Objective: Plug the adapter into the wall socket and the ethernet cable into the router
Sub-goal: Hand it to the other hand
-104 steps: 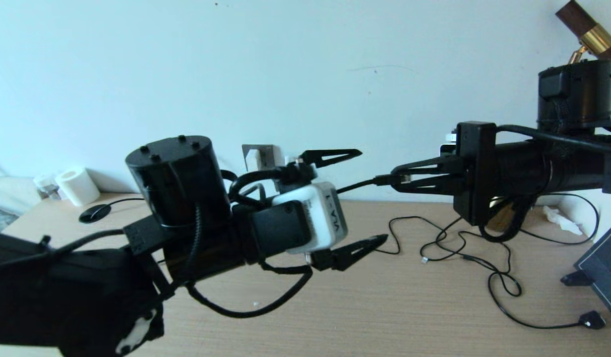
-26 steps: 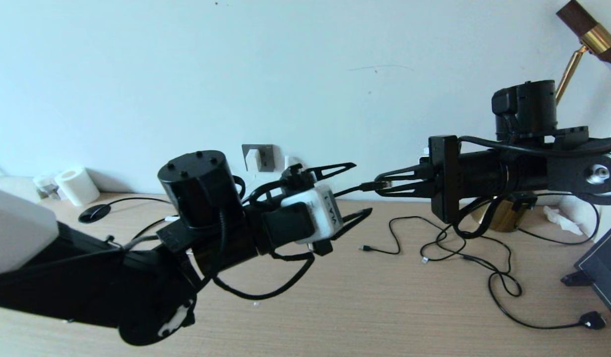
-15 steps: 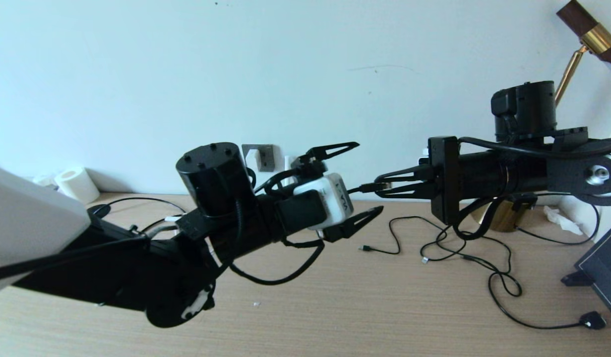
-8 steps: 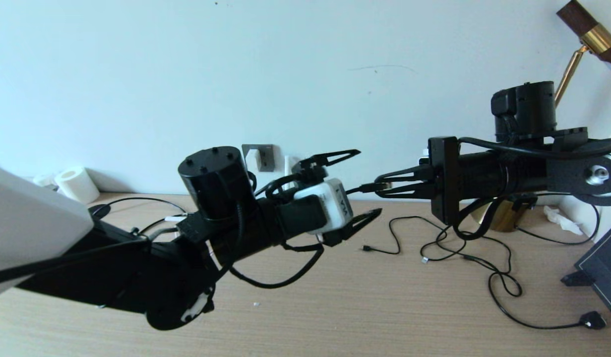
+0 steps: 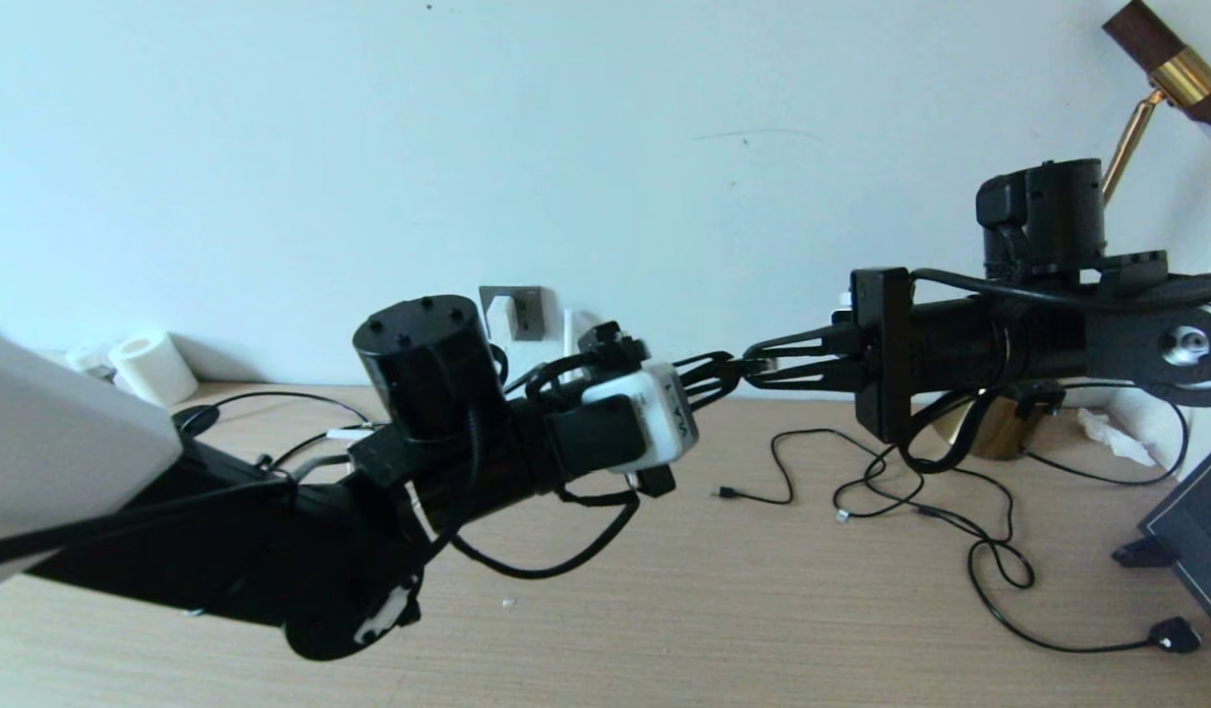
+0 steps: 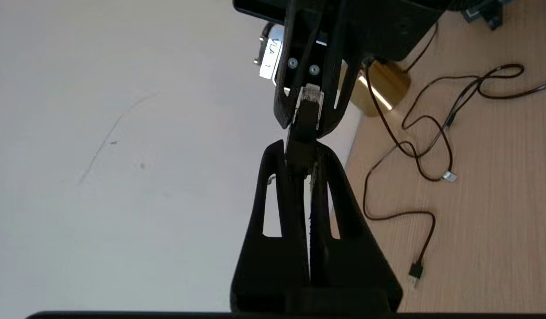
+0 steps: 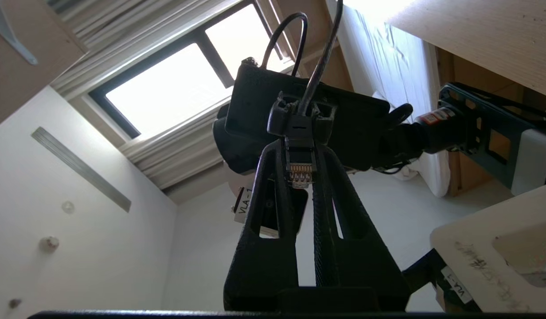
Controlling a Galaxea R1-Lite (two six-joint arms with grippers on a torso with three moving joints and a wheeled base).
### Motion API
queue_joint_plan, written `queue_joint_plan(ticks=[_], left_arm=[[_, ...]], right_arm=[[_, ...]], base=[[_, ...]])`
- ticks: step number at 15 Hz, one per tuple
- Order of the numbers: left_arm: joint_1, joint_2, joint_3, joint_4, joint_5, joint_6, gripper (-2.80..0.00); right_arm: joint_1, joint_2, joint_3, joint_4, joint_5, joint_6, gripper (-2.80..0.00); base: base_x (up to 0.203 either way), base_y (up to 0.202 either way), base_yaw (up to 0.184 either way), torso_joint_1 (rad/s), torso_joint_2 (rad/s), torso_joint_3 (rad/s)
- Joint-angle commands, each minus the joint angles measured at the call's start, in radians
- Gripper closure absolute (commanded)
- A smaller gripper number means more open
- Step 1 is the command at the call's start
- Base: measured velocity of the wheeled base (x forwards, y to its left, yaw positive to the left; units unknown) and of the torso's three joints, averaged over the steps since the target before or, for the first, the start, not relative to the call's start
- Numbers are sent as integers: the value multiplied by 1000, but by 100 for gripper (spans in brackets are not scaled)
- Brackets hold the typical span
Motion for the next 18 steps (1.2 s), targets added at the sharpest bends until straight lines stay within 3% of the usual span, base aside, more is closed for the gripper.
queue_joint_plan(ticks=[1,5,6,11,13,16,18], left_arm=[[-1,-7,8,-10,-3,4,0],[-4,-2,6,-10,-1,4,0],[-4,-1,6,-12,-1,4,0],[-2,-13,47,-10,-1,2,0],[3,-50,115,-6,1,-47,0],[71,-123,203,-6,8,-284,0],[139,-157,241,-8,61,-477,0]], right_arm=[[1,1,0,1,7,9,0],[1,2,0,-1,5,-2,0],[1,-1,3,0,4,-25,-280],[-1,-3,11,1,-8,-53,-280],[-11,-41,35,1,-95,-96,-280],[-79,-153,81,4,-285,-249,-280],[-105,-242,150,7,-429,-368,-280]], base=[[0,0,0,0,0,0],[0,0,0,0,0,0],[0,0,0,0,0,0],[0,0,0,0,0,0],[0,0,0,0,0,0],[0,0,0,0,0,0],[0,0,0,0,0,0]])
